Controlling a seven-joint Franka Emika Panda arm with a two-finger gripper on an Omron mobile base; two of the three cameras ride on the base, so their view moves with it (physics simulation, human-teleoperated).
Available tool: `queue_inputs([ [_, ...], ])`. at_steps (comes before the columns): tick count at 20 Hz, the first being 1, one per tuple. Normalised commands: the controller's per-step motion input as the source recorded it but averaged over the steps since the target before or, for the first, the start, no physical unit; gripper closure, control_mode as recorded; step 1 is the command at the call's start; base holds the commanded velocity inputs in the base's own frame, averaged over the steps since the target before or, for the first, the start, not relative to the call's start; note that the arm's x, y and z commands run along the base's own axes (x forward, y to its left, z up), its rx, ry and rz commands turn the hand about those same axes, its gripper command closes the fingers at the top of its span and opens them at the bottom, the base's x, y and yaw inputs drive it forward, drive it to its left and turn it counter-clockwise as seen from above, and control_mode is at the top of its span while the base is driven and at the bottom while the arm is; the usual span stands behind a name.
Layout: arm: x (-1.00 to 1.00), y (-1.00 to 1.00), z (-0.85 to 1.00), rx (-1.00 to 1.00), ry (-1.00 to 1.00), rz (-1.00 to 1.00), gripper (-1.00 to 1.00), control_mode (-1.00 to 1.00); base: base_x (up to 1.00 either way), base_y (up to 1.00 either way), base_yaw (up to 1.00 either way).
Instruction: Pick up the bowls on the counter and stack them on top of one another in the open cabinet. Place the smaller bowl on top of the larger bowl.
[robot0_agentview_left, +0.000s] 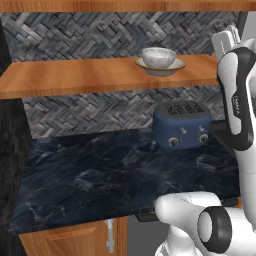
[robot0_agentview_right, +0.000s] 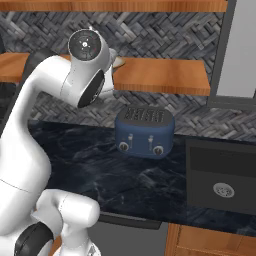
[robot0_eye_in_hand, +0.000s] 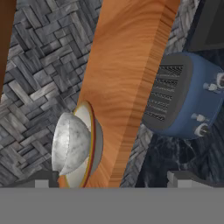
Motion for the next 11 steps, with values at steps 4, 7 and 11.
queue_inputs([
  [4, -1.00, 0.49, -0.10, -0.09, 0.03, 0.10, -1.00, -1.00, 0.00, 0.00, 0.00],
  [7, -1.00, 0.55, -0.19, -0.07, 0.02, 0.10, -1.00, -1.00, 0.00, 0.00, 0.00],
  [11, -0.91, 0.55, -0.23, -0.07, 0.00, 0.14, -1.00, -1.00, 0.00, 0.00, 0.00],
])
